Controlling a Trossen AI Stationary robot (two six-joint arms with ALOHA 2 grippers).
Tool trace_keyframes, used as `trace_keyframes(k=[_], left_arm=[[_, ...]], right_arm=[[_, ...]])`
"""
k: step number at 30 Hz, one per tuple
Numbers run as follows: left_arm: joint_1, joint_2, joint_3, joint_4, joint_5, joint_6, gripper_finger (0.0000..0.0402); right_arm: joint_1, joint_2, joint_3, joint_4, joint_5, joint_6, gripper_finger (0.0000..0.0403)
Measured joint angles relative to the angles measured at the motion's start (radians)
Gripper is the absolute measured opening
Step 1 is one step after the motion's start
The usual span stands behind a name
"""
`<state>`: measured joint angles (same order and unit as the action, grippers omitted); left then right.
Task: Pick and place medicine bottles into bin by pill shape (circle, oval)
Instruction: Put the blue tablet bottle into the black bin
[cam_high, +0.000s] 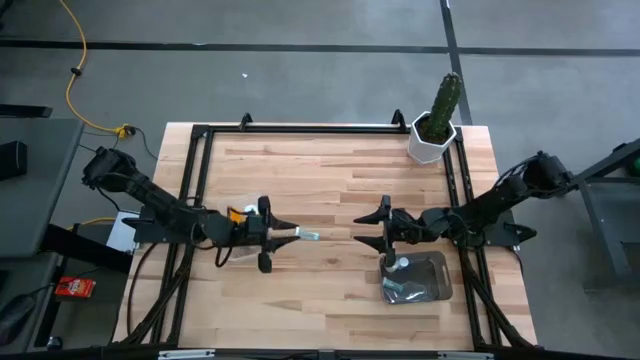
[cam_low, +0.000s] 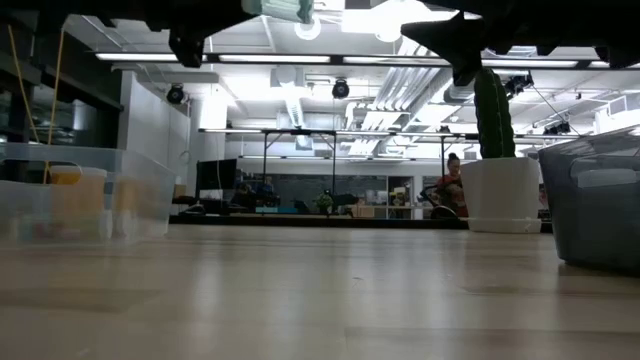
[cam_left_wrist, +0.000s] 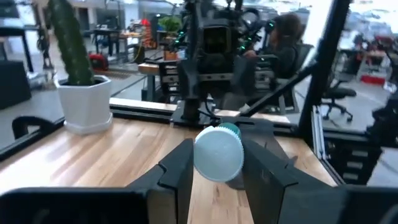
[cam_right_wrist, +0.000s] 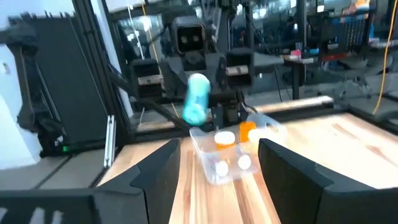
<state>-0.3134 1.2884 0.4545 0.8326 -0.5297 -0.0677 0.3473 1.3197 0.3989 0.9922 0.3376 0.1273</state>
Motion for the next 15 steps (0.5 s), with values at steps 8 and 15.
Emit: trace_keyframes(k=[8,15], left_arm=[[-0.006,0.0,0.0,0.004,-0.069,-0.118,0.0101],[-0.016,0.0,0.0,0.014,-0.113,-0.131,0.0101]], right_arm=[[0.0,0.204,0.162,0.048,0.002,-0.163,0.021],[-0.001,0.297,0.34,-0.116,0.154,-0.245,0.021]])
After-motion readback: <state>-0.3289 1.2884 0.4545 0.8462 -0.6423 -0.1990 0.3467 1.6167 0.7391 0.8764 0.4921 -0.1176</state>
